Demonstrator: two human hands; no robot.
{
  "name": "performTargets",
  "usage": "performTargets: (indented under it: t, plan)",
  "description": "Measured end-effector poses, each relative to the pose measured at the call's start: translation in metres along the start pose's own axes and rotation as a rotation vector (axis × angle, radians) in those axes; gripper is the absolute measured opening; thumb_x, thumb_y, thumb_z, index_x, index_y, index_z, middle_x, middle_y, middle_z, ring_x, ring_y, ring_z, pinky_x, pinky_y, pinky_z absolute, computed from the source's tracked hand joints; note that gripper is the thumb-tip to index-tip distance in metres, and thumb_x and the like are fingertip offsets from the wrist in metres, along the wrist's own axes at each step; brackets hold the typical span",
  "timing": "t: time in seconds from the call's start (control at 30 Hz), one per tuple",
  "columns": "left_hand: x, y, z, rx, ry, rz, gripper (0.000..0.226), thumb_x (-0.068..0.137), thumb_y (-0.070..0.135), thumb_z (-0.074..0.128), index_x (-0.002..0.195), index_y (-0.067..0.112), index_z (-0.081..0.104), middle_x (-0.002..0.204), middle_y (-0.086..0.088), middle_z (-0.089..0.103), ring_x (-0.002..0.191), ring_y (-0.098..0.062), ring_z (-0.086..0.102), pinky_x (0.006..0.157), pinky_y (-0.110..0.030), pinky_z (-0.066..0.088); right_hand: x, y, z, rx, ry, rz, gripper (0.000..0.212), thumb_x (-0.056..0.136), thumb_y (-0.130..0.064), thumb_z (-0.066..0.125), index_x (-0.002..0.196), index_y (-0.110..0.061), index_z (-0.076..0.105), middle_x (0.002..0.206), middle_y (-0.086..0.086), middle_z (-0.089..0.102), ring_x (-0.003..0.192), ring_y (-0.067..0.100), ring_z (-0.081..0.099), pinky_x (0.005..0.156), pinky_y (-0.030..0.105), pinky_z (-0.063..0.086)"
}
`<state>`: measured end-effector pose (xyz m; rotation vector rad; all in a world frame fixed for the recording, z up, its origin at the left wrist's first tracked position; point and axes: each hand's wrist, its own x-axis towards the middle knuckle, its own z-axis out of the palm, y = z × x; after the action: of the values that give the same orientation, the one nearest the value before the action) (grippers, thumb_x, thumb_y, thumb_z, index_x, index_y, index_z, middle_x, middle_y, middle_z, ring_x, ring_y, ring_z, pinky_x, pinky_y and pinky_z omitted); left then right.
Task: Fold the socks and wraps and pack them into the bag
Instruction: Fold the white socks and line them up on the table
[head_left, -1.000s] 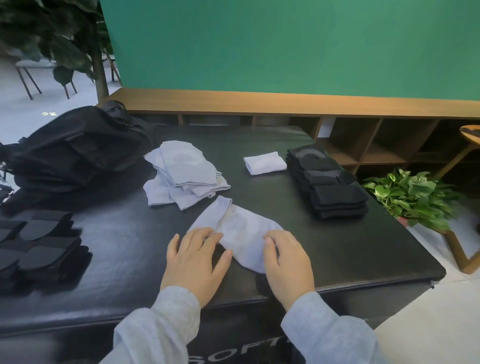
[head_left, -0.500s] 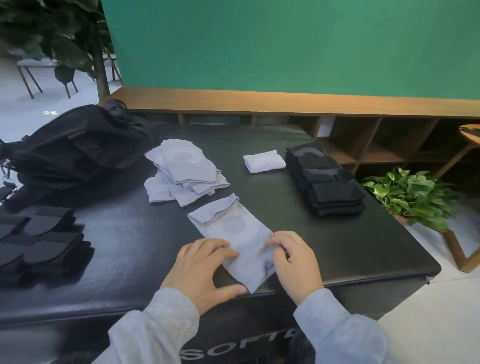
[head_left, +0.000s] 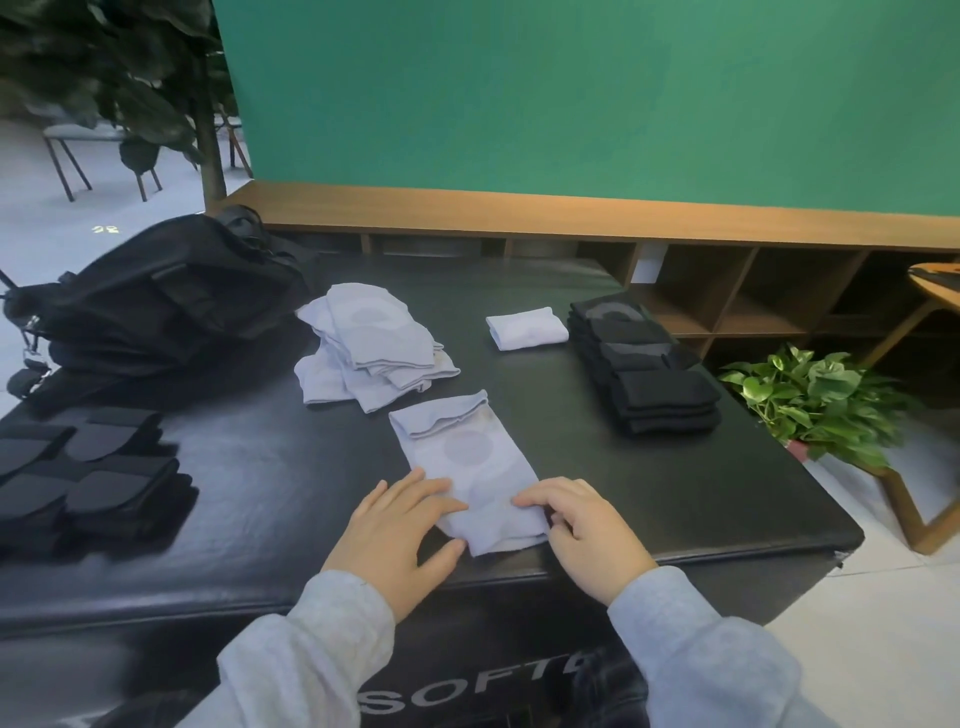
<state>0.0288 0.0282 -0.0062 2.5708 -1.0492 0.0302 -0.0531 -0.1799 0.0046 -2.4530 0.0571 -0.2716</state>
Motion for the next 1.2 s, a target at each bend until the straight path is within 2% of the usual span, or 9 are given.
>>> performTargets:
  t: [0.17,0.3,0.4,0.5,0.6,0.7,0.87,1.07,1.2]
  plan:
    - [-0.001,-0.001,-0.001,-0.105,0.035,0.009,0.074,0.067,0.067,0.009,0.127,0.043,0.044,0.138,0.031,0.028,0.136,0.008,0.01,0.112,-0.019,-0.003,0.001,0.002,-0.001,-0.013,-0.016,-0.026,0.036,0.086,0.006,0.052,0.111,-0.017,0.066,0.105,-0.032,0.045,0.103,-0.009,0.038,0.088,-0.001,0.025]
    - [-0.003,-0.002,-0.001,-0.319,0.121,0.026,0.054,0.066,0.061,0.036,0.116,0.046,0.047,0.122,0.038,0.037,0.123,0.02,0.019,0.108,-0.012,0.014,0.002,-0.002,0.0,0.036,-0.038,0.028,0.025,0.09,-0.005,0.053,0.104,-0.022,0.064,0.105,-0.026,0.052,0.102,-0.003,0.04,0.084,0.001,0.028]
    - [-0.004,-0.004,0.001,-0.356,0.16,0.037,0.047,0.066,0.056,0.047,0.11,0.042,0.056,0.108,0.034,0.047,0.115,0.012,0.029,0.098,-0.011,0.026,0.002,-0.006,-0.001,0.103,-0.036,0.122,0.02,0.094,-0.015,0.049,0.104,-0.028,0.061,0.102,-0.006,0.053,0.098,-0.002,0.045,0.078,0.001,0.033]
    - [-0.006,-0.001,0.0,-0.328,0.144,0.04,0.05,0.068,0.063,0.045,0.107,0.037,0.061,0.103,0.032,0.05,0.111,0.008,0.034,0.095,-0.01,0.029,0.0,-0.011,0.002,0.123,-0.012,0.147,0.017,0.096,-0.017,0.047,0.102,-0.026,0.061,0.103,0.001,0.049,0.096,-0.004,0.044,0.076,0.0,0.033]
    - [-0.005,0.0,-0.004,-0.36,0.133,-0.031,0.048,0.072,0.066,0.033,0.088,0.032,0.062,0.091,0.028,0.055,0.104,0.008,0.038,0.085,-0.008,0.033,0.001,-0.015,0.003,0.131,0.013,0.168,0.015,0.097,-0.02,0.046,0.098,-0.029,0.058,0.103,0.0,0.048,0.093,-0.002,0.047,0.074,0.0,0.033]
    - [-0.004,0.002,-0.007,-0.37,0.137,-0.104,0.056,0.08,0.063,0.028,0.077,0.016,0.058,0.08,0.012,0.057,0.093,0.002,0.043,0.077,-0.013,0.036,0.006,-0.016,0.005,0.11,0.039,0.212,0.01,0.098,-0.028,0.043,0.093,-0.031,0.051,0.099,0.001,0.052,0.086,0.005,0.049,0.069,0.005,0.035]
    - [0.004,0.009,-0.01,-0.384,0.139,-0.301,0.031,0.097,0.038,0.038,0.085,0.015,0.055,0.084,-0.002,0.053,0.079,-0.014,0.051,0.07,-0.025,0.038,0.021,-0.024,0.01,-0.103,0.051,0.252,0.016,0.099,-0.034,0.036,0.092,-0.023,0.044,0.089,-0.002,0.056,0.083,0.018,0.05,0.071,0.03,0.04]
    - [0.017,0.012,-0.007,-0.339,0.167,-0.446,0.014,0.096,0.034,0.039,0.089,0.022,0.043,0.082,-0.004,0.051,0.072,-0.018,0.049,0.063,-0.029,0.039,0.037,-0.027,0.01,-0.279,0.047,0.306,0.027,0.099,-0.043,0.03,0.102,-0.022,0.048,0.089,-0.011,0.054,0.08,0.014,0.049,0.068,0.029,0.035]
    - [0.02,0.019,-0.006,-0.299,0.189,-0.48,0.009,0.095,0.026,0.04,0.088,0.023,0.034,0.083,0.001,0.044,0.071,-0.016,0.045,0.06,-0.029,0.034,0.041,-0.027,0.014,-0.328,0.087,0.325,0.028,0.098,-0.045,0.032,0.099,-0.023,0.049,0.086,-0.012,0.053,0.077,0.015,0.049,0.066,0.029,0.035]
